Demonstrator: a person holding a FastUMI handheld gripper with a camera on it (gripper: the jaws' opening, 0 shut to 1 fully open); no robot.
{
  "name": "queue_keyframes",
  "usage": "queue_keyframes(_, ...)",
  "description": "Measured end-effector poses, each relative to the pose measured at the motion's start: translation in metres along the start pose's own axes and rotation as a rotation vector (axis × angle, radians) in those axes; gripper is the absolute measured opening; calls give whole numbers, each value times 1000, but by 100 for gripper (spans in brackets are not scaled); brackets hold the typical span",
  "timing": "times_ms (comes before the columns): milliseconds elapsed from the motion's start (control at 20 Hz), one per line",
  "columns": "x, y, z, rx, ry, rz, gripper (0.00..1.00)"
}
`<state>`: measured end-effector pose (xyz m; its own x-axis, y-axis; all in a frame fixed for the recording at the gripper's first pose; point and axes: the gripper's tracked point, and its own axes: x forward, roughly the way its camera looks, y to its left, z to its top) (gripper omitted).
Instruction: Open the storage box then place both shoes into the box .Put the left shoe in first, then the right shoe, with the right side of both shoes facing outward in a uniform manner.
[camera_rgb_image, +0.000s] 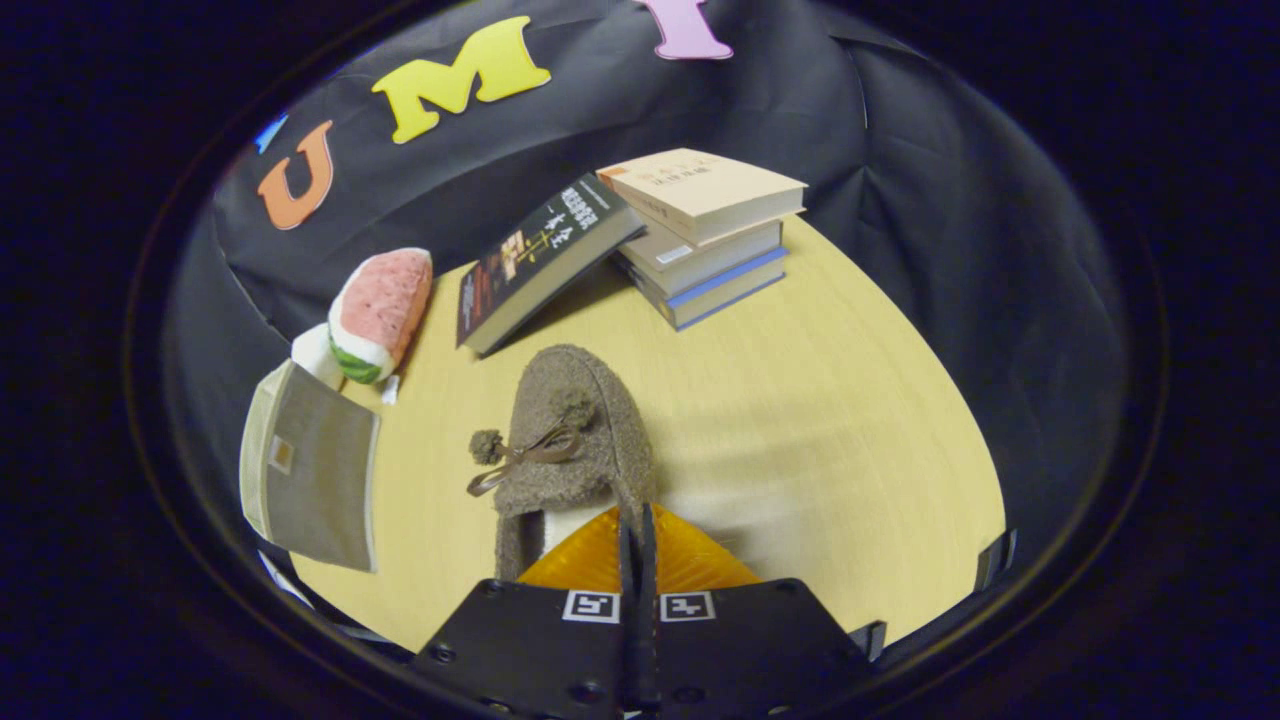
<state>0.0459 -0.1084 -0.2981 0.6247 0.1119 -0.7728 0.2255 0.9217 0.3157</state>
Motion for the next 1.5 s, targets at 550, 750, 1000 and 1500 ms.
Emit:
queue_keyframes(550,-90,206,25,85,-145,121,0)
queue_keyframes(750,-93,282,21,118,-163,139,0)
queue_keyframes(1000,-76,361,-6,94,-133,151,0)
queue_keyframes(1500,-29,394,-50,22,-138,-28,0)
